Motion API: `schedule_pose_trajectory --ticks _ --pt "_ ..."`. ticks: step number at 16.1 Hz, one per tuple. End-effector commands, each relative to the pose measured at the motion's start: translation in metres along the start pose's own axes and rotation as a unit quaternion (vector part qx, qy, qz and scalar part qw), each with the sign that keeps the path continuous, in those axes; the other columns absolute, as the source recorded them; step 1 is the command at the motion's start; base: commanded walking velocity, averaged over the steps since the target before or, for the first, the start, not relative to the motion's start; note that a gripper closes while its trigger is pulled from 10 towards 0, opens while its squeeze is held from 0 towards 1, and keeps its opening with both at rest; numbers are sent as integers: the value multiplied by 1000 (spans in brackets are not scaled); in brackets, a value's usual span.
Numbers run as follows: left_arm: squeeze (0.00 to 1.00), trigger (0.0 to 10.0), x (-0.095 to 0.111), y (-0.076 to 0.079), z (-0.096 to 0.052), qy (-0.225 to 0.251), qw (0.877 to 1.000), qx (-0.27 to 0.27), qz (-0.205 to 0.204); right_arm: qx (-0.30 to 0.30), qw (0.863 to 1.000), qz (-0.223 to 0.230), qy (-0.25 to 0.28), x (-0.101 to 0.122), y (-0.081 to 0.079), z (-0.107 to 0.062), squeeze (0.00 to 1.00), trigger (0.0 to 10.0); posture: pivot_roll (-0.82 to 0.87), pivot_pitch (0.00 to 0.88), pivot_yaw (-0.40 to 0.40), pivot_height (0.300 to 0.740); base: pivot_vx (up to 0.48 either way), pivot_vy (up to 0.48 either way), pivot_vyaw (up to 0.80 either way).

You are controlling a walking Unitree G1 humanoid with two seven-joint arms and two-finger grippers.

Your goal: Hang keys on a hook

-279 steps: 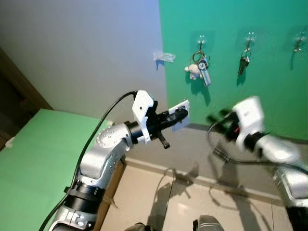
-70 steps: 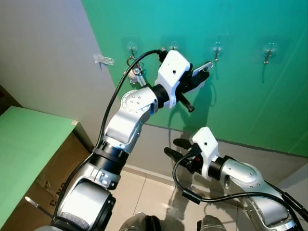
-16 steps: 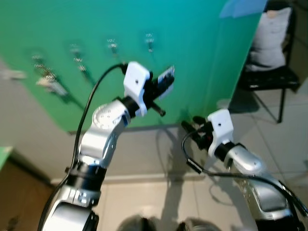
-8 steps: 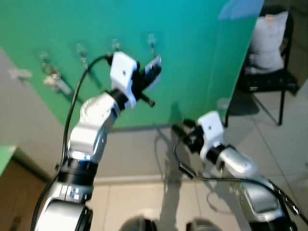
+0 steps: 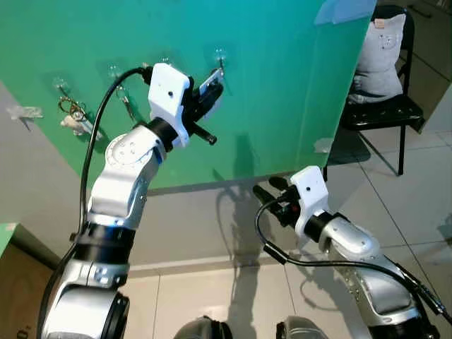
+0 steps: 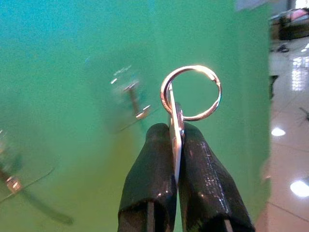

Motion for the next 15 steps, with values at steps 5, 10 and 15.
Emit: schedule_pose_trajectory --ticks 5,10,15 --pt "0 0 -5 -7 16 -19 1000 15 19 16 1000 4 -1 -1 -10 -1 0 10000 -263 75 135 720 0 0 0" --pt "0 0 -3 -7 27 -7 1000 9 23 15 1000 7 -3 -4 -12 -2 0 10000 -269 76 150 720 0 0 0" --pt "0 0 4 -4 37 5 1000 -6 25 23 1000 8 -4 -4 -15 -1 0 10000 -269 73 153 720 0 0 0"
Point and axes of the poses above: a point about 5 cm out from each wrist's last joint towards the gripper, its own z axis pointing out of the wrist towards the gripper, its own x axis along the axis of the wrist's last joint, y = z × x, the point moved 2 cm from there along z, pointing out of the wrist towards the gripper, and after that the axes turned 11 degrees about z, right-handed, at the moved point
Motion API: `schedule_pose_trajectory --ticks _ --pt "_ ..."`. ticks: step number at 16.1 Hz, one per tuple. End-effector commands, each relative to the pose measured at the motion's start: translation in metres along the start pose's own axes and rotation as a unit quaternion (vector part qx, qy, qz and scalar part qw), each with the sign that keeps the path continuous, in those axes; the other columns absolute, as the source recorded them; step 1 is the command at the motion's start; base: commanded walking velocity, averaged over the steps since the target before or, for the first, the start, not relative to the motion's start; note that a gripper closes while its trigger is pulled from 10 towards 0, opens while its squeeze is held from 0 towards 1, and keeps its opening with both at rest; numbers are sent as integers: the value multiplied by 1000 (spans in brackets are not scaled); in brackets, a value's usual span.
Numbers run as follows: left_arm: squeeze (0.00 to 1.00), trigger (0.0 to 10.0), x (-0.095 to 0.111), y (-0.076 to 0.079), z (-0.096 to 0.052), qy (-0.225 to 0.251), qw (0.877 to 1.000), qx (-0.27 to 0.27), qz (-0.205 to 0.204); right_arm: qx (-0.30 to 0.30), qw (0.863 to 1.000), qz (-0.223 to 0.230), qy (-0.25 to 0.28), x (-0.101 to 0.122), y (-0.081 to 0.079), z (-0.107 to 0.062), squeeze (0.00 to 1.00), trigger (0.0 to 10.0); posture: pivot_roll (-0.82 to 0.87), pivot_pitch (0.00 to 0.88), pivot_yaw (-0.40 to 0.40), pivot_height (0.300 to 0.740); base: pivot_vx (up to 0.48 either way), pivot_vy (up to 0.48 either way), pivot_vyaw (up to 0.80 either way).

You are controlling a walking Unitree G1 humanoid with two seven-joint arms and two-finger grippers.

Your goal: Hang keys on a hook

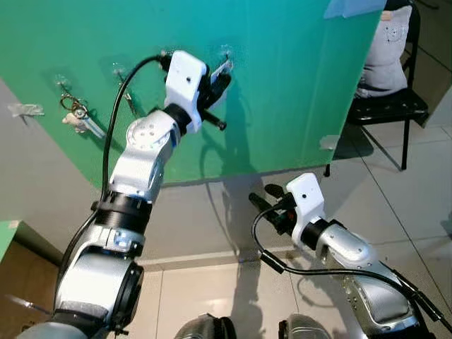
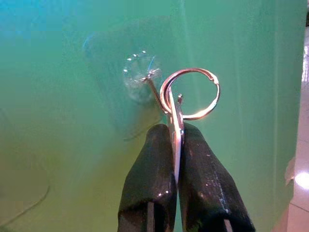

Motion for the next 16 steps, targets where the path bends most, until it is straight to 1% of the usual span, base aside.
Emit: schedule_pose_trajectory --ticks 1,3,5,8,12,16 --pt "0 0 6 -2 5 4 1000 -3 14 13 1000 -3 6 5 -6 1 0 10000 -270 74 153 720 0 0 0" --pt "0 0 9 -3 9 1 1000 -4 21 16 1000 -3 3 4 -7 0 0 10000 -271 74 152 720 0 0 0" --pt "0 0 8 -5 13 -15 1000 1 20 21 1000 2 -3 2 -8 -1 0 10000 -274 74 153 720 0 0 0" --pt "0 0 4 -9 14 -45 999 13 3 31 999 16 -11 -1 -11 -2 0 10000 -274 76 152 720 0 0 0" --pt "0 0 1 -5 13 -66 997 5 -28 39 999 22 -18 -2 -12 -4 0 10000 -272 75 147 720 0 0 0" --pt "0 0 -3 -3 9 -79 995 12 -64 46 998 23 -25 -3 -13 -4 0 10000 -267 69 137 720 0 0 0"
Point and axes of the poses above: a point about 5 cm out from each wrist's last joint towards the gripper, its own z axis pointing out of the wrist towards the gripper, its own x axis along the axis of the wrist's last joint, y = z × x, the point moved 2 cm from there along z, pointing out of the wrist towards the gripper, and after that the axes turned 11 degrees about z, right-handed, at the moved point
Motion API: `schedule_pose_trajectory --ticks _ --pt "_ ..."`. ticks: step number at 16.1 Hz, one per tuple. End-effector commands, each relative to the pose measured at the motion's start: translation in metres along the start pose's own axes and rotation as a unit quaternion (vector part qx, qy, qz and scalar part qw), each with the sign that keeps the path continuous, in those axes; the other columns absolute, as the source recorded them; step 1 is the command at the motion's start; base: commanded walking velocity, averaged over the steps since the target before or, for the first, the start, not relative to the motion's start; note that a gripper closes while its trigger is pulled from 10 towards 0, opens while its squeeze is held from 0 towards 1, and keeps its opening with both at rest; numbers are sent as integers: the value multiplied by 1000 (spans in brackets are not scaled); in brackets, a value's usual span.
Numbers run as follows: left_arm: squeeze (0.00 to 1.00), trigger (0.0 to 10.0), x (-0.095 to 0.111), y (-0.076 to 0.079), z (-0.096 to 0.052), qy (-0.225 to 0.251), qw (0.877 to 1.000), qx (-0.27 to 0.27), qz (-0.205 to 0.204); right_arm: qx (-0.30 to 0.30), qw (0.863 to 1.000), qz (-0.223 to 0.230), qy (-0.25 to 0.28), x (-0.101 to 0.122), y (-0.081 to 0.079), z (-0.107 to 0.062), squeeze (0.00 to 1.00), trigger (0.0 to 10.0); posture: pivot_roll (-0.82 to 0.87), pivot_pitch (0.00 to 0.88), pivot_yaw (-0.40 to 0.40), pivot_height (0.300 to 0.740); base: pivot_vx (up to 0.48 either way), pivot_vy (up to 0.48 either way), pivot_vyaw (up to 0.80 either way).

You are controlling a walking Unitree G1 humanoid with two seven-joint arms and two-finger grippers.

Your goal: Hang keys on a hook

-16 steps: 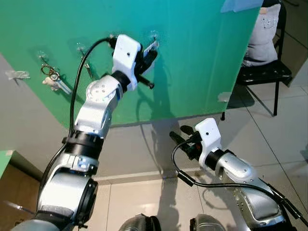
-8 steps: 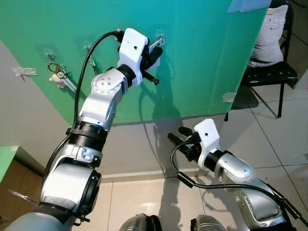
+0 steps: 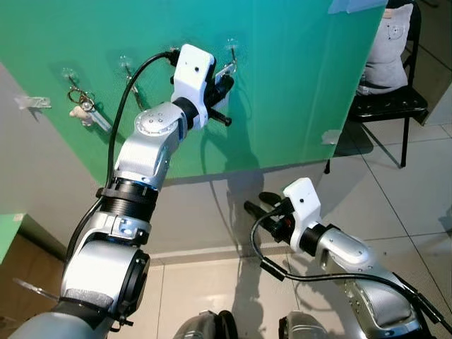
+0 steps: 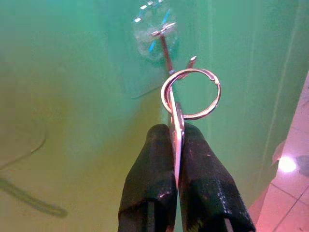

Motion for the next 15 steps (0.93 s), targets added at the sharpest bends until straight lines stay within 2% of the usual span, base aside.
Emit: schedule_pose_trajectory --ticks 1,2,3,4,6,7,9,12,15 --pt "0 0 -5 -5 -3 -12 999 10 -36 14 1000 0 -1 2 -5 0 0 10000 -266 65 134 720 0 0 0" --pt "0 0 -7 -5 -4 -17 998 10 -52 16 1000 0 -1 3 -5 1 0 10000 -265 64 134 720 0 0 0" --pt "0 0 -14 -7 -4 -31 994 13 -101 20 1000 -1 -4 3 -6 1 0 10000 -266 61 131 720 0 0 0" --pt "0 0 -16 -8 -5 -34 992 15 -119 21 1000 -1 -4 3 -6 1 0 10000 -266 60 131 720 0 0 0" --pt "0 0 -15 -10 -6 -30 991 20 -125 23 1000 -1 -6 3 -6 1 0 10000 -267 58 132 720 0 0 0" --pt "0 0 -14 -11 -6 -27 993 23 -116 23 1000 -2 -6 2 -6 1 0 10000 -267 58 132 720 0 0 0" --pt "0 0 0 -8 -6 4 999 24 -21 23 1000 -3 -7 3 -7 1 0 10000 -268 60 134 720 0 0 0" --pt "0 0 5 4 -4 15 1000 3 22 25 1000 -3 -7 3 -8 2 0 10000 -269 62 135 720 0 0 0" --pt "0 0 8 3 -1 20 999 7 36 26 1000 -2 -7 3 -8 1 0 10000 -268 63 135 720 0 0 0"
Point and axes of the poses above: a point about 5 cm out from each wrist's last joint towards the gripper, its own z axis pointing out of the wrist towards the gripper, its own x axis along the axis of the wrist's last joint, y = z × x, the point moved 2 cm from there along z, pointing out of the wrist towards the gripper, and after that the axes turned 11 degrees about z, right-handed, at the moved point
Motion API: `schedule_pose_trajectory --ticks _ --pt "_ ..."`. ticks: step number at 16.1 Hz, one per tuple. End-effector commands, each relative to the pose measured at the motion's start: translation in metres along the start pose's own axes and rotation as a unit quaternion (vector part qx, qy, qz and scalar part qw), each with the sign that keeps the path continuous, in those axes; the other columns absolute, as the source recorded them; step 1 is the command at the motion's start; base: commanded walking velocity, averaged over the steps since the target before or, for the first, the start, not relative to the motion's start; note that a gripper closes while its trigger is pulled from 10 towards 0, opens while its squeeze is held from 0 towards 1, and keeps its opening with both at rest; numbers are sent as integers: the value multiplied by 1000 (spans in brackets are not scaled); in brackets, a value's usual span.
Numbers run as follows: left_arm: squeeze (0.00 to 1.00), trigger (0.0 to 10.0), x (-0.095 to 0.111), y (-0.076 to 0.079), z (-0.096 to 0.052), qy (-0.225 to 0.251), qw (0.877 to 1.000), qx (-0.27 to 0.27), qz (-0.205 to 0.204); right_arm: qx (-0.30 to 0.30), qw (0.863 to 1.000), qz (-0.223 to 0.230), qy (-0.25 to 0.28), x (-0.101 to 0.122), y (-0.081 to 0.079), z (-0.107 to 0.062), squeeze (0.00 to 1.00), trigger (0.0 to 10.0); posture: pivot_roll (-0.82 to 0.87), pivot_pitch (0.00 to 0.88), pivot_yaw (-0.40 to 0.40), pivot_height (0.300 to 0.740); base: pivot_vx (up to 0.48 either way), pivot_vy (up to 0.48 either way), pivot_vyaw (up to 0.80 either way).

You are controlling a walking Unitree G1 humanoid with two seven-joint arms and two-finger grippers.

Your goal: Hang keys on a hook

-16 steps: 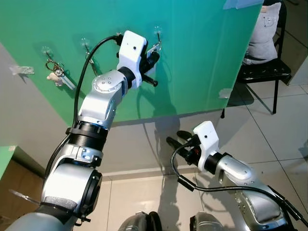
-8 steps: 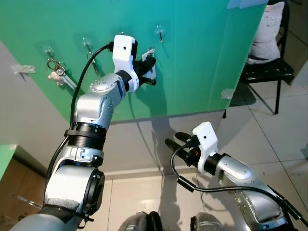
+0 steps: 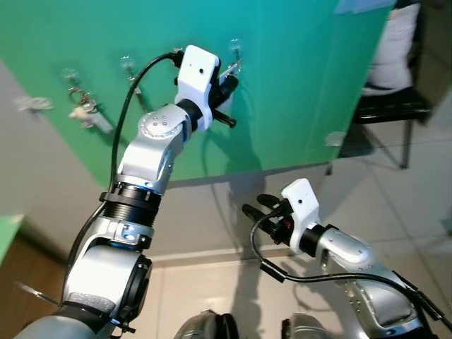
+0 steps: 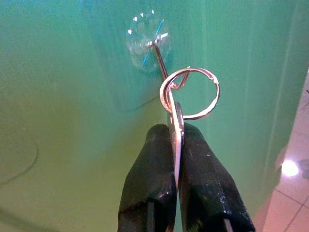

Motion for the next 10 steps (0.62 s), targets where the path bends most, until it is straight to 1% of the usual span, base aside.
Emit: schedule_pose_trajectory --ticks 1,2,4,7,8,10 --pt "0 0 4 -2 1 5 1000 2 12 13 1000 -4 3 4 -5 0 0 10000 -268 63 136 720 0 0 0" --pt "0 0 6 -4 4 7 1000 3 14 15 1000 -5 2 4 -6 0 0 10000 -271 62 139 720 0 0 0" --pt "0 0 8 -8 5 9 1000 13 11 16 1000 -5 3 4 -6 0 0 10000 -275 62 143 720 0 0 0" --pt "0 0 4 -18 -3 0 999 49 4 15 1000 -3 2 2 -7 -2 0 10000 -276 63 145 720 0 0 0" --pt "0 0 4 -18 -6 2 999 51 1 16 1000 -2 0 1 -8 -2 0 10000 -276 63 145 720 0 0 0" --pt "0 0 3 -10 -11 7 999 42 -3 23 1000 -2 -5 0 -9 -1 0 10000 -256 69 135 720 0 0 0"
Point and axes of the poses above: a point about 5 cm out from each wrist's last joint towards the gripper, its own z axis pointing out of the wrist towards the gripper, its own x axis along the axis of the wrist's last joint, y = z × x, the point moved 2 cm from there along z, pointing out of the wrist towards the gripper, and after that the axes turned 11 degrees about z, right-handed, at the moved point
